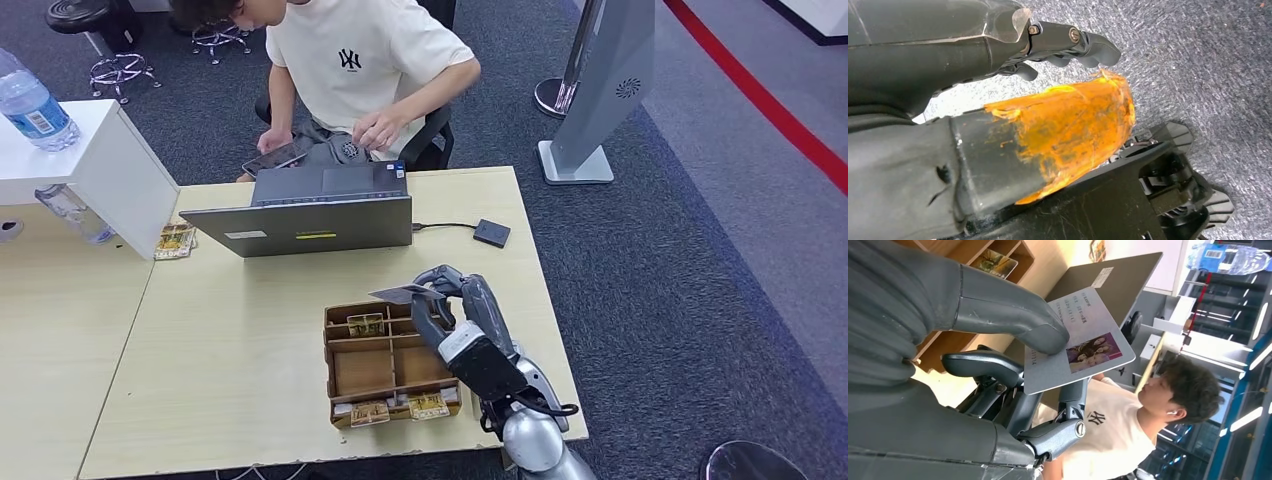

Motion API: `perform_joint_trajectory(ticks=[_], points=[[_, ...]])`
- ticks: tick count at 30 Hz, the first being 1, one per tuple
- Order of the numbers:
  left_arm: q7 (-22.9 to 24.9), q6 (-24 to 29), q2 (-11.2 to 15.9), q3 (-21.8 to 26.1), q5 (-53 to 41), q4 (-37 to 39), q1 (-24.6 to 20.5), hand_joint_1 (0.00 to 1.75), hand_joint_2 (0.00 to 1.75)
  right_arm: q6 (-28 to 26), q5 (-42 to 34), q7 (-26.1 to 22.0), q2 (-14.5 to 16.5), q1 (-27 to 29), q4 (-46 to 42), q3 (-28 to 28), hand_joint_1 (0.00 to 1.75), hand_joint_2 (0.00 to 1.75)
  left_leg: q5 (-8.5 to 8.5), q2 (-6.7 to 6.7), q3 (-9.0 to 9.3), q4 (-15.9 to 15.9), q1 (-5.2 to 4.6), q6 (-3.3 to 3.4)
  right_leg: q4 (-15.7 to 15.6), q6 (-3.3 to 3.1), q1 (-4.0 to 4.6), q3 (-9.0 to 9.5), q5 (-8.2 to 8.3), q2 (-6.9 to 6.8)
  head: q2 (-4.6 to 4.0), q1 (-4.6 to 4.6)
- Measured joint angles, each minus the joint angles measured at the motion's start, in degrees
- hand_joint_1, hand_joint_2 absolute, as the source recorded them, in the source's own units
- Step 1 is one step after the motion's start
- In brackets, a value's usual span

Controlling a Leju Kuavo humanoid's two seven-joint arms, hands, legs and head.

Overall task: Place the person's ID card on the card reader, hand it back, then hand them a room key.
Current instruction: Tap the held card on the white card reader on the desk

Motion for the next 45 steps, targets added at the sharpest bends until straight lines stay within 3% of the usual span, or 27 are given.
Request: perform_joint_trajectory(ticks=[7, 10, 20, 31, 37, 45], points=[[-0.7, 1.6, 0.3, 0.3, 2.0, 0.0, 0.5, 0.0, 0.0, 7.8, -15.8, -1.6, 0.5, 5.3, -4.5, -1.1, 1.75, 1.75, 0.0, -0.02, 0.01, 0.0, -0.01, 0.01, 0.0, 0.01, -0.01, 0.02, 0.0, -0.03, 0.0, 0.0], [-1.6, 2.2, 0.5, 0.9, 3.4, 0.0, 1.0, 0.0, 0.0, 8.6, -18.1, -2.3, 0.4, 9.2, -6.7, -2.8, 1.75, 1.75, -0.04, -0.02, 0.0, 0.0, -0.01, 0.02, 0.0, 0.02, -0.01, 0.01, -0.02, -0.03, 0.0, 0.0], [-4.3, 3.6, 1.1, 3.9, 6.4, 0.0, 3.0, 0.0, 0.0, 10.7, -19.3, -2.3, -2.6, 19.5, -12.6, -13.5, 1.75, 1.75, -0.11, 0.0, 0.0, 0.0, -0.02, 0.04, 0.0, 0.04, -0.01, 0.01, -0.05, -0.03, 0.0, 0.0], [-5.2, 3.7, 1.5, 6.0, 7.2, 0.0, 3.7, 0.0, 0.0, 17.0, -14.8, 0.4, -3.5, 23.3, -13.4, -25.7, 1.75, 1.75, -0.1, 0.0, 0.01, 0.0, -0.02, 0.04, 0.0, 0.04, -0.01, 0.02, -0.05, -0.02, 0.0, 0.0], [-5.2, 3.7, 1.5, 6.5, 7.1, 0.0, 3.7, 0.0, 0.0, 18.2, -8.9, 1.7, -3.4, 23.3, -10.7, -27.6, 1.75, 1.75, -0.1, 0.0, 0.0, 0.0, -0.01, 0.04, 0.0, 0.04, -0.01, 0.02, -0.05, -0.02, 0.0, 0.0], [-5.3, 3.7, 1.6, 7.2, 6.8, 0.0, 3.7, 0.0, 0.0, 22.3, -13.0, 4.8, -3.1, 22.7, -5.7, -26.9, 1.75, 1.75, -0.1, -0.01, 0.0, 0.0, -0.01, 0.04, 0.0, 0.04, -0.01, 0.02, -0.05, -0.03, 0.0, 0.0]])
